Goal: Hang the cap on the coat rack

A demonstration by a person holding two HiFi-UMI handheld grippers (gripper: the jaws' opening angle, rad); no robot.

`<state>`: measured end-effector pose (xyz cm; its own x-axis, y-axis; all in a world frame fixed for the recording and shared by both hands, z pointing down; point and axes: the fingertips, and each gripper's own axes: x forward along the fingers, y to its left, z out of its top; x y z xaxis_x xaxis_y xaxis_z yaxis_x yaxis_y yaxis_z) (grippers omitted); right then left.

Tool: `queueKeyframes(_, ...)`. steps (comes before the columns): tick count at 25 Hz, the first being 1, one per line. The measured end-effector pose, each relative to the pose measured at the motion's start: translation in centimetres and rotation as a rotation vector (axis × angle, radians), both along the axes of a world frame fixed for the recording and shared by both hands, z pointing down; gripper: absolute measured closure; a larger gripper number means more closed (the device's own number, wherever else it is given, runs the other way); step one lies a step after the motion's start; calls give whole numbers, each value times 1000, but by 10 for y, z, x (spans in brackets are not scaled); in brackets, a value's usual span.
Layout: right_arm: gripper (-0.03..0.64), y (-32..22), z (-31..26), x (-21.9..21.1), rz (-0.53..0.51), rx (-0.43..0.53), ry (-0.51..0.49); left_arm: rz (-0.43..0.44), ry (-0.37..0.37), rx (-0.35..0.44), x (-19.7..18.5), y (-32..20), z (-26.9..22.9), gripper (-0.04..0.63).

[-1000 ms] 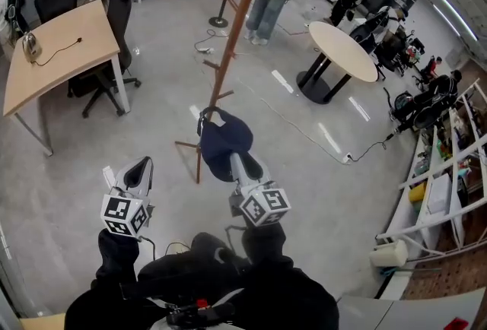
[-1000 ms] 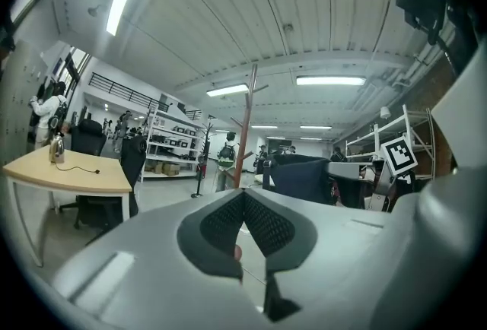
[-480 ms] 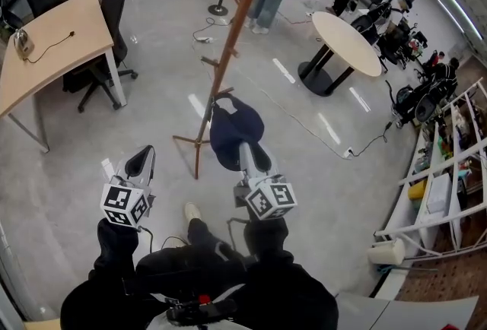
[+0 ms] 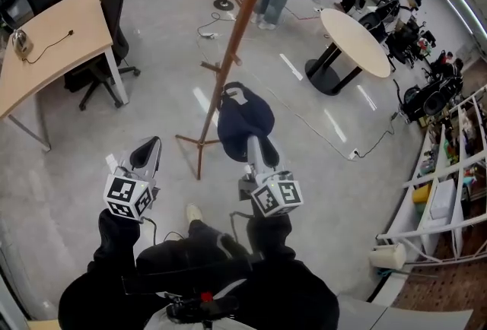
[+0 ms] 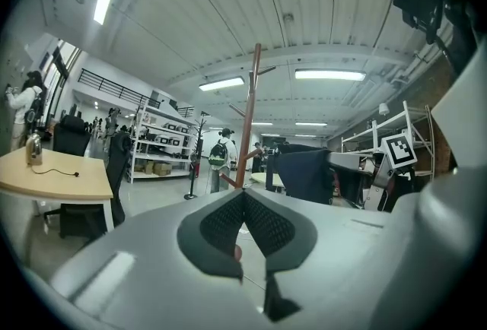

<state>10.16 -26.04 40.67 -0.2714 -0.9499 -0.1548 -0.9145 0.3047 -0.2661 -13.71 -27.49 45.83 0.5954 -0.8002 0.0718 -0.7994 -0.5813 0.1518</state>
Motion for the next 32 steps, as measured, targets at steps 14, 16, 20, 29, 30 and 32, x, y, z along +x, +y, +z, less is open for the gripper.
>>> queueKeyframes(14,534,-49,-12,13,-13,27,12,-11,-7,-14,11,-43,2,592)
queueKeyframes(16,534,-57,-12,14,-15,27,12,-13,-6,-15,12,-48,2,592)
queueKeyframes(20,534,-68,-12,17,-20,24,10,-15,-4,-18,16,-57,2,592)
queueKeyframes(29,534,-79,0,29,-12,-3,-1,-22,-14,-30,23,-65,8,592)
queueKeyframes(30,534,-80,3,29,-11,-7,-3,-22,-14,-33,23,-66,9,592)
queueKeyframes(32,534,-83,7,28,-8,-14,-4,-21,-15,-39,22,-70,12,592)
